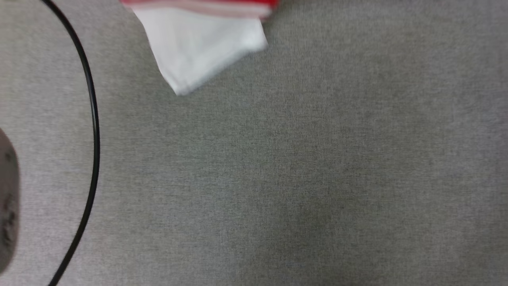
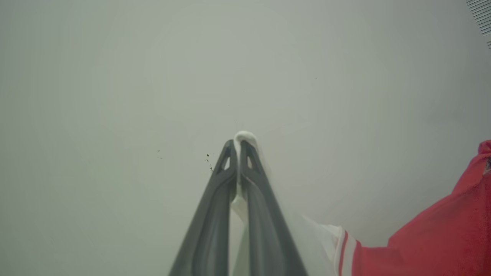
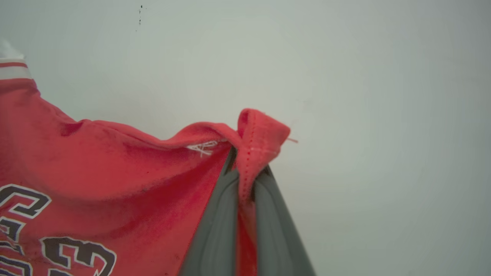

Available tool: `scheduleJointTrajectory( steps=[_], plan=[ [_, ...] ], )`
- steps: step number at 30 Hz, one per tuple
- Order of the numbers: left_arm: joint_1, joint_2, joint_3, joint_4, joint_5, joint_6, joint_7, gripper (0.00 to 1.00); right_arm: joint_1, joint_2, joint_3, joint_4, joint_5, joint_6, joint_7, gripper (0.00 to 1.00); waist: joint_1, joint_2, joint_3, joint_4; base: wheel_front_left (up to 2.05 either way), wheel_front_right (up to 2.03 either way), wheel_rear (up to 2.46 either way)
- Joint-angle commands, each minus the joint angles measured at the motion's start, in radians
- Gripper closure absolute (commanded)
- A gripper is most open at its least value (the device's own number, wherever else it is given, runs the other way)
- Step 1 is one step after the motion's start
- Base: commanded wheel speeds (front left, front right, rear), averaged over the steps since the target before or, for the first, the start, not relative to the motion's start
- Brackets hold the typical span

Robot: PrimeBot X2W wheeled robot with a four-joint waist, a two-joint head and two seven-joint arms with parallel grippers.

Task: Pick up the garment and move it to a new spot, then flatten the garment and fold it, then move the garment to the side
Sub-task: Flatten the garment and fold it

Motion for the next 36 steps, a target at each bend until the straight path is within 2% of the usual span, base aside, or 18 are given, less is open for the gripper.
scheduleJointTrajectory(
  steps=[1,8,15,20,25,36],
  plan=[
    [-0.059,0.002,-0.005,0.03,0.006,-0.006,-0.012,1.0,-0.063,0.013,0.007,0.036,-0.016,-0.001,-0.016,1.0,-0.0002,0.0,0.06,-0.01,0.0,0.0,0.0],
    [-0.288,0.027,-0.031,0.176,0.037,-0.017,-0.05,1.0,-0.303,0.051,0.056,0.217,-0.046,-0.001,-0.108,1.0,-0.0002,0.0,0.113,-0.008,0.0,0.0,0.0],
    [-0.303,0.061,-0.056,0.265,0.014,-0.027,-0.082,1.0,-0.376,0.062,0.134,0.369,-0.029,-0.001,-0.199,1.0,-0.0002,0.0,0.159,0.0,0.0,0.0,0.0],
    [-0.205,0.079,-0.059,0.304,-0.021,-0.03,-0.121,1.0,-0.311,0.052,0.212,0.436,0.018,-0.001,-0.258,1.0,-0.0002,0.0,0.175,0.001,0.0,0.0,0.0],
    [-0.039,0.105,-0.068,0.303,-0.049,-0.029,-0.162,1.0,-0.198,0.023,0.294,0.457,0.084,-0.001,-0.318,1.0,-0.0002,0.0,0.167,0.002,0.0,0.0,0.0],
    [0.472,0.114,-0.041,0.134,-0.117,0.034,-0.215,1.0,0.162,-0.048,0.402,0.366,0.214,-0.001,-0.391,1.0,-0.0002,0.0,0.036,0.002,0.0,0.0,0.0]
  ],
)
